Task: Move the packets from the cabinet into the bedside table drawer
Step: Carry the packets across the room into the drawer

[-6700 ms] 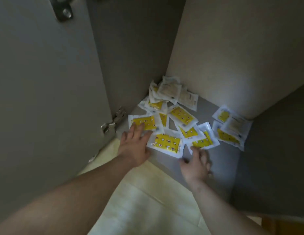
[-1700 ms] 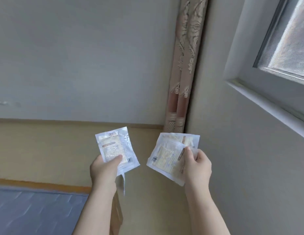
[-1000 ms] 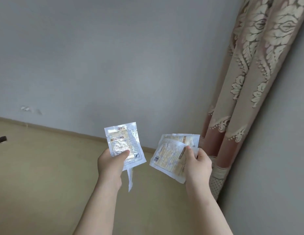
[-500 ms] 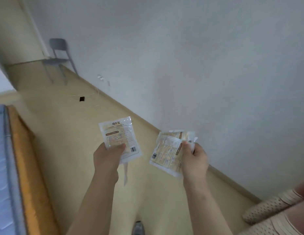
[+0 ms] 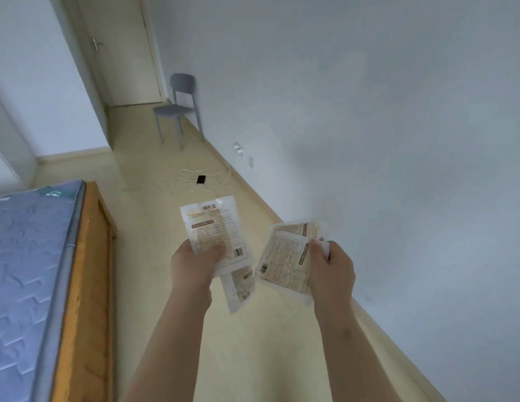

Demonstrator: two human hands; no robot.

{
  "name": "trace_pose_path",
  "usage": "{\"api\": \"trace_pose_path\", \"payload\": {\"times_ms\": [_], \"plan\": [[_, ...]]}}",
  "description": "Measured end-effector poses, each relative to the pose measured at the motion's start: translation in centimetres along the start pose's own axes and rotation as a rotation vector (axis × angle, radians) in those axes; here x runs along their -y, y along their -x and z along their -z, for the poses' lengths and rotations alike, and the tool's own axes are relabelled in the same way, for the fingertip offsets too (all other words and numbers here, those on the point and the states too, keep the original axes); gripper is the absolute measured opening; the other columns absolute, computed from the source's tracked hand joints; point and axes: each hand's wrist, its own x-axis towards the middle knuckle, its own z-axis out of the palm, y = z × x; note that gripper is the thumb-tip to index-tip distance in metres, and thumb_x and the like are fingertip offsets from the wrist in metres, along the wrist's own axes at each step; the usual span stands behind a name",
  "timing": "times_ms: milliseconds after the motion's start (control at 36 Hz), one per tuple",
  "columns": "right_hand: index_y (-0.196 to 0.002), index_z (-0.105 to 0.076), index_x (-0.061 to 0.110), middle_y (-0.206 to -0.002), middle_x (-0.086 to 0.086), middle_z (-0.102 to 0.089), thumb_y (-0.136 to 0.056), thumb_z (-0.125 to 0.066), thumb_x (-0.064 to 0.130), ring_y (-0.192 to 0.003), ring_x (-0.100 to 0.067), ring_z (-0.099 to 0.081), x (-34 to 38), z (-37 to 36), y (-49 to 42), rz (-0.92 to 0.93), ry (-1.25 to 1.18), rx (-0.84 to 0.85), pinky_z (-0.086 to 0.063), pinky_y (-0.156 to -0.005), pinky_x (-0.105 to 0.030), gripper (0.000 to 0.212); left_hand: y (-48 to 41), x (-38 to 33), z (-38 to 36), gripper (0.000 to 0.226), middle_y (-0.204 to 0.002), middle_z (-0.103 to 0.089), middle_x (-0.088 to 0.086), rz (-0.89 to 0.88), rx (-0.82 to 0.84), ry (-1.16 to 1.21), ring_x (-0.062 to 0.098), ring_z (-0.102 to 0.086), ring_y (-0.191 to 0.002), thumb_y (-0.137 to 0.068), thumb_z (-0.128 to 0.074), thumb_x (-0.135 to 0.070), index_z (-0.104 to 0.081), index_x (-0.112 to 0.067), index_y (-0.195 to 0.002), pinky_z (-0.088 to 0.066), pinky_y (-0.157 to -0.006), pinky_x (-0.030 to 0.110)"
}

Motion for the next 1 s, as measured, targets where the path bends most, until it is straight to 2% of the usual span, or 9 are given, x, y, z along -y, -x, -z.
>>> {"api": "trace_pose_path", "payload": {"times_ms": [278,500,583,694,750,806,861,944,1000], "plan": [[-0.066,-0.039,0.009,-0.067,-0.006,-0.045,-0.094,-0.049,0.023,-0.062,-0.02,-0.043,-0.4,-13.8,-15.0,-0.061,0.002,0.124,-0.035,-0.058,-0.029,0.032,-16.8,-2.2,-4.4,0.023,-0.08,-0.065,0.0,-0.007,-0.148,-0.014,0.017,-0.06,-0.072,-0.084,-0.063,0.004,-0.06,-0.018,-0.078,-0.048,-0.064,0.025],[-0.065,-0.038,0.011,-0.066,-0.005,-0.044,-0.094,-0.05,0.025,-0.063,-0.021,-0.042,3.4,-27.8,-28.1,-0.064,-0.006,0.241,-0.035,-0.059,-0.031,0.034,-32.6,-9.3,-8.2,0.023,-0.084,-0.064,-0.003,-0.074,-0.234,0.018,0.015,-0.061,-0.078,-0.086,-0.062,0.001,-0.059,-0.021,-0.081,-0.049,-0.072,0.03],[-0.066,-0.039,0.009,-0.066,-0.005,-0.045,-0.094,-0.049,0.026,-0.063,-0.02,-0.043,5.2,-33.5,-30.6,-0.039,-0.009,0.325,-0.037,-0.058,-0.031,0.034,-37.7,-10.7,-7.1,0.022,-0.086,-0.065,-0.004,-0.084,-0.316,-0.013,0.014,-0.062,-0.078,-0.085,-0.065,-0.001,-0.06,-0.022,-0.085,-0.047,-0.071,0.03],[-0.078,-0.049,-0.004,-0.07,-0.009,-0.053,-0.093,-0.05,0.027,-0.065,-0.021,-0.049,6.1,-41.2,-33.2,-0.005,-0.025,0.414,-0.048,-0.06,-0.038,0.035,-44.2,-11.4,-4.1,0.021,-0.096,-0.063,0.002,-0.059,-0.462,-0.02,0.02,-0.059,-0.085,-0.087,-0.063,-0.002,-0.06,-0.016,-0.103,-0.043,-0.072,0.031],[-0.068,-0.042,0.001,-0.065,-0.006,-0.046,-0.093,-0.05,0.025,-0.062,-0.02,-0.043,6.3,-45.3,-34.6,0.002,-0.023,0.421,-0.04,-0.056,-0.034,0.035,-47.9,-11.5,-2.5,0.025,-0.098,-0.061,0.004,-0.056,-0.511,-0.01,0.021,-0.058,-0.086,-0.087,-0.062,-0.001,-0.06,-0.011,-0.109,-0.043,-0.07,0.028],[-0.062,-0.035,0.009,-0.061,-0.003,-0.041,-0.092,-0.05,0.024,-0.061,-0.019,-0.04,6.6,-49.5,-35.9,0.006,-0.013,0.424,-0.034,-0.056,-0.03,0.037,-52.2,-11.9,-1.3,0.025,-0.099,-0.062,0.005,-0.051,-0.53,0.011,0.02,-0.058,-0.084,-0.086,-0.063,0.001,-0.061,-0.008,-0.109,-0.043,-0.066,0.025],[-0.063,-0.038,0.007,-0.062,-0.004,-0.044,-0.092,-0.05,0.024,-0.061,-0.02,-0.043,7.1,-54.2,-37.3,0.0,-0.017,0.442,-0.037,-0.057,-0.03,0.036,-57.0,-13.0,-0.2,0.023,-0.098,-0.063,0.005,-0.05,-0.518,0.024,0.019,-0.059,-0.08,-0.085,-0.064,0.001,-0.062,-0.009,-0.105,-0.044,-0.062,0.023],[-0.065,-0.042,0.01,-0.063,-0.004,-0.046,-0.092,-0.05,0.026,-0.062,-0.02,-0.045,8.9,-61.5,-39.4,-0.008,-0.022,0.46,-0.039,-0.058,-0.031,0.032,-64.4,-16.1,1.6,0.022,-0.089,-0.065,0.002,-0.059,-0.478,0.054,0.018,-0.061,-0.076,-0.084,-0.065,0.002,-0.061,-0.014,-0.098,-0.048,-0.066,0.029],[-0.065,-0.044,0.01,-0.062,-0.004,-0.048,-0.092,-0.05,0.027,-0.061,-0.02,-0.047,10.8,-65.9,-41.0,0.0,-0.023,0.467,-0.04,-0.058,-0.031,0.033,-69.0,-18.5,2.9,0.022,-0.083,-0.064,-0.003,-0.085,-0.471,0.038,0.017,-0.061,-0.074,-0.084,-0.064,0.002,-0.061,-0.013,-0.099,-0.047,-0.061,0.029]]}}
